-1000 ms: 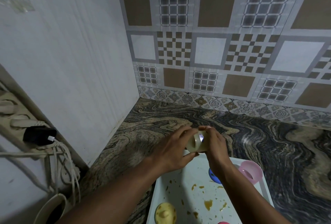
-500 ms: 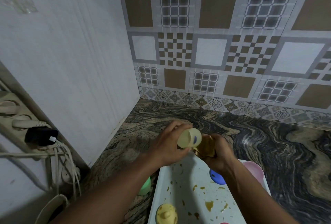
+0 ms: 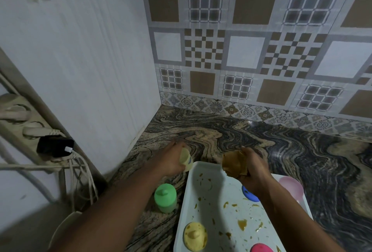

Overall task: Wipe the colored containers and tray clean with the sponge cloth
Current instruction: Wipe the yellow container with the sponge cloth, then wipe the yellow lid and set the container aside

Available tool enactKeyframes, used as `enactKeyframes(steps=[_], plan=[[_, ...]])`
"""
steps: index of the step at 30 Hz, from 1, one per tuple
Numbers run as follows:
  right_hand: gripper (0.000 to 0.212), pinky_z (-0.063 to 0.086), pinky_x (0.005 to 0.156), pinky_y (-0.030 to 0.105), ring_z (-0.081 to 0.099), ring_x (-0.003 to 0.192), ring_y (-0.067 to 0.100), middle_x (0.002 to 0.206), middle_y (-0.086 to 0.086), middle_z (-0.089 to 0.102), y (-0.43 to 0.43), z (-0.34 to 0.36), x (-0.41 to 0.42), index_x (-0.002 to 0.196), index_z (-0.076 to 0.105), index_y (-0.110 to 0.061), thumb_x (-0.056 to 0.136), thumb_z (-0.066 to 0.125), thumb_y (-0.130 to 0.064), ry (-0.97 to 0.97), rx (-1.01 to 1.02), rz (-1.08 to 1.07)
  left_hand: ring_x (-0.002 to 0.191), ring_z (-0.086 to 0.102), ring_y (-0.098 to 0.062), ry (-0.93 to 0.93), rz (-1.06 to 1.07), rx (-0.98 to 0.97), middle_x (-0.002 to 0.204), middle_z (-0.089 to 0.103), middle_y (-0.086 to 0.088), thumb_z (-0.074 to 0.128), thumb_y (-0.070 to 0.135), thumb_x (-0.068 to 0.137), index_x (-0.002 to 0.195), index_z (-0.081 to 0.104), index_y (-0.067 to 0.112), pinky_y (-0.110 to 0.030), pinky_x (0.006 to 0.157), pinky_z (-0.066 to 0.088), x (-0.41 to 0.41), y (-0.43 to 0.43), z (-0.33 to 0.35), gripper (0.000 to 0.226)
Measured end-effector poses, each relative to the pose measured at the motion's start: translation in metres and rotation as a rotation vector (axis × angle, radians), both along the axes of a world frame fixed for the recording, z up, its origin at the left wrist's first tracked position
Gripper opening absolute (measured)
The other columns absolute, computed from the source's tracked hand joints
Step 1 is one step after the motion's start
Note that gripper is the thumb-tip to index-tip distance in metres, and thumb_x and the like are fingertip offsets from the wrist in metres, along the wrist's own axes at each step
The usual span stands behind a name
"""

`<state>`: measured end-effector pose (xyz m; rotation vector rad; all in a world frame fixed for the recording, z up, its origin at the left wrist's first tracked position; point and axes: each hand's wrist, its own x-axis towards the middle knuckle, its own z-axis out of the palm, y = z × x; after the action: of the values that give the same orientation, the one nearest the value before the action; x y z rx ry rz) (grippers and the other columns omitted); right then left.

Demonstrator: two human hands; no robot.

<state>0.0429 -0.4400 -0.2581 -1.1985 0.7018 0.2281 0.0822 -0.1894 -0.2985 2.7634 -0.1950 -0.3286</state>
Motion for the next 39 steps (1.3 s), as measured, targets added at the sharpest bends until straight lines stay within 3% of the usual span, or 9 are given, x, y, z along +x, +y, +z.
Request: enactKeyframes(steps=[6,10,14,20,23,28,33,37,39], plan=[[0.045,0.048,0.062,0.040,0.061,0.071,0.038,0.094,0.032,0.070,-0.003,-0.015,-0.008,0.105,0.064,0.005,0.105,0.041,-0.034,0.021,-0.063,0.028,0.135,0.044,-0.032,0.126,-0.052,0.170,0.160,0.026,-0.003,0.070,0.039,0.081,0.153,0.022,0.034,-0.046,0.103,0.043,-0.001,0.016,-0.029,0.086],[0.036,0.046,0.067,0.044,0.057,0.072,0.037,0.078,0.023,0.067,-0.001,-0.016,-0.018,0.096,0.059,0.001,0.105,0.043,-0.029,-0.019,-0.028,0.007,0.135,0.042,-0.034,0.074,-0.071,0.179,0.160,0.021,-0.005,0.069,0.041,0.082,0.153,0.022,0.030,-0.044,0.101,0.044,-0.001,0.014,-0.029,0.087],[0.039,0.049,0.085,0.054,0.061,0.075,0.039,0.069,0.021,0.071,-0.003,-0.014,-0.018,0.098,0.061,-0.001,0.104,0.045,-0.036,-0.021,0.000,0.004,0.133,0.036,-0.029,-0.068,-0.138,0.098,0.148,0.028,0.000,0.070,0.052,0.080,0.146,0.032,0.030,-0.048,0.097,0.046,-0.002,0.000,-0.010,0.079],[0.071,0.037,0.066,0.036,0.050,0.067,0.031,0.074,0.020,0.059,0.001,-0.042,-0.074,0.071,0.068,0.003,0.098,0.043,-0.058,-0.099,0.158,-0.022,0.106,0.048,-0.016,0.034,-0.611,0.062,0.111,0.050,0.007,0.075,0.060,0.073,0.112,0.057,0.034,-0.036,0.086,0.044,-0.049,-0.034,0.001,0.051],[0.050,0.029,0.060,0.035,0.038,0.064,0.025,0.077,0.017,0.041,0.000,-0.047,-0.067,0.100,0.051,-0.001,0.099,0.041,-0.050,-0.147,0.144,0.037,0.087,0.054,-0.012,0.150,-0.779,0.126,0.101,0.062,0.007,0.082,0.060,0.066,0.105,0.066,0.030,-0.034,0.075,0.052,-0.060,-0.046,0.011,0.052],[0.046,0.027,0.059,0.034,0.036,0.058,0.024,0.069,0.015,0.042,-0.003,-0.064,-0.075,0.069,0.048,-0.004,0.102,0.040,-0.035,-0.166,0.130,0.065,0.080,0.063,-0.021,0.144,-0.848,0.314,0.087,0.069,0.003,0.082,0.059,0.066,0.090,0.069,0.023,-0.035,0.065,0.053,-0.085,-0.054,-0.004,0.045],[0.029,0.011,0.059,0.039,0.018,0.062,0.023,0.077,0.018,0.020,-0.004,-0.068,-0.093,0.072,0.023,-0.010,0.091,0.038,-0.026,-0.218,0.063,0.154,0.080,0.063,-0.029,0.052,-0.741,0.357,0.089,0.066,-0.004,0.078,0.037,0.075,0.078,0.059,0.023,-0.034,0.064,0.045,-0.095,-0.056,-0.012,0.024],[0.010,0.025,0.055,0.033,0.035,0.058,0.023,0.070,0.013,0.039,-0.001,-0.066,-0.106,0.065,0.047,-0.007,0.075,0.046,-0.007,-0.204,-0.063,0.166,0.093,0.062,-0.036,-0.040,-0.647,0.417,0.104,0.063,-0.012,0.069,0.029,0.085,0.095,0.061,0.014,-0.036,0.068,0.035,-0.100,-0.059,-0.008,0.020],[0.022,0.044,0.058,0.034,0.051,0.062,0.028,0.072,0.018,0.057,0.003,-0.068,-0.111,0.073,0.063,-0.001,0.082,0.044,-0.005,-0.213,-0.123,0.145,0.096,0.063,-0.036,-0.053,-0.579,0.418,0.106,0.062,-0.012,0.067,0.025,0.087,0.090,0.055,0.016,-0.035,0.068,0.035,-0.102,-0.059,-0.010,0.015]])
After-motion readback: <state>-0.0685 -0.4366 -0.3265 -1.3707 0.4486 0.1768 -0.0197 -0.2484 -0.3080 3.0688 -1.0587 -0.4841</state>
